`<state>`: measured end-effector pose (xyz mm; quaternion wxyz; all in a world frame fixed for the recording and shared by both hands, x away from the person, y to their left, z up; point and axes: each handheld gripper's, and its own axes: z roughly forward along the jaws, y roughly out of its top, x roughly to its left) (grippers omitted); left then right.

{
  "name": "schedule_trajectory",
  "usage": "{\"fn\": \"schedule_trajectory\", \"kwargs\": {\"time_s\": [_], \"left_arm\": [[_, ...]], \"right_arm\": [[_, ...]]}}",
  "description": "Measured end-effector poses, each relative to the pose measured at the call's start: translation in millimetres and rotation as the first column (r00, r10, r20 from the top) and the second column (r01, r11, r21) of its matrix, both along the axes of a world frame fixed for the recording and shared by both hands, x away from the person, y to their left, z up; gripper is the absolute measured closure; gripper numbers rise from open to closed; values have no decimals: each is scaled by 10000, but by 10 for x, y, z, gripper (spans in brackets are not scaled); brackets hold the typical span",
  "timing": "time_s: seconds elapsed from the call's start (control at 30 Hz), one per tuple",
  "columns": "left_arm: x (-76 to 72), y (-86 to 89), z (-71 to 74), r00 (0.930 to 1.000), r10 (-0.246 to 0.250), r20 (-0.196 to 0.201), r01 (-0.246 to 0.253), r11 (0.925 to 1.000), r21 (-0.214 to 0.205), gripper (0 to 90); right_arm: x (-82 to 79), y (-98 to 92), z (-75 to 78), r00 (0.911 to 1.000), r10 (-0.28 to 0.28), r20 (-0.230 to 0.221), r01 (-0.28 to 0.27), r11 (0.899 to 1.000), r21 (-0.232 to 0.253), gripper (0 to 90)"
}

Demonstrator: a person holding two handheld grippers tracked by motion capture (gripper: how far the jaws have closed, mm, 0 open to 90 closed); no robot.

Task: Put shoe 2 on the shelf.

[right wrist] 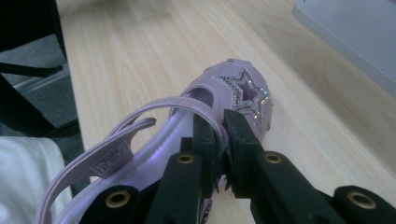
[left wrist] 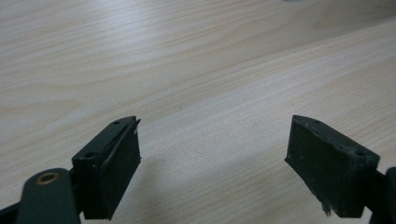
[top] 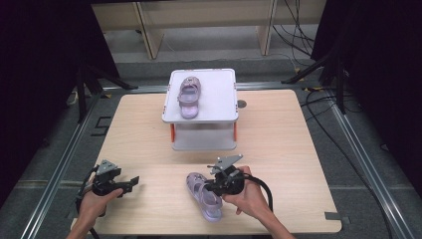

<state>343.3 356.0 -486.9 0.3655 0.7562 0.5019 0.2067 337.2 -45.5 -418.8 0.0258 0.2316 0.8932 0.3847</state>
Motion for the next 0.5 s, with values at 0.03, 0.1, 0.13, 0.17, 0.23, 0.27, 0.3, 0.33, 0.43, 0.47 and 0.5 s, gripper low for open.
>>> {"fn": "schedule_trajectory", "kwargs": {"time_s": [0.03,0.1,0.13,0.17,0.23,0.27,0.3,0.33,0.43,0.47,0.5], "left_arm": [[-2,-3,0,10000,59,-25,-59,10000,-21,168],[-3,-8,3,10000,87,-15,-87,10000,-50,168],[6,-6,0,10000,-37,18,37,10000,-15,168],[11,-6,-2,10000,-73,35,73,10000,56,168],[3,-16,-3,10000,32,-57,-32,10000,-13,168],[3,-16,-2,10000,42,-53,-42,10000,-11,168],[0,-13,1,10000,51,-60,-51,10000,-17,168],[4,-12,-1,10000,44,-19,-44,10000,-15,168],[6,-5,-1,10000,22,0,-22,10000,0,168],[8,-7,-2,10000,-3,8,3,10000,-25,168],[10,-8,-2,10000,-37,26,37,10000,-42,168]], "right_arm": [[9,-9,17,10000,6,-100,-5,10000,95,842],[35,-46,67,9994,72,-343,-64,9997,249,842],[43,-62,93,9990,49,-442,-35,9994,336,842],[54,-83,129,9985,61,-552,-36,9990,436,842],[67,-109,185,9981,45,-618,-14,9987,502,842],[73,-128,235,9975,-46,-700,82,9987,505,842],[86,-140,265,9980,41,-624,-8,9986,529,842],[102,-160,318,9983,84,-580,-51,9983,574,842],[134,-210,467,9985,53,-546,-15,9976,692,842],[148,-225,518,9989,23,-467,14,9970,778,842],[160,-241,575,9992,-1,-393,33,9967,811,842]]}}
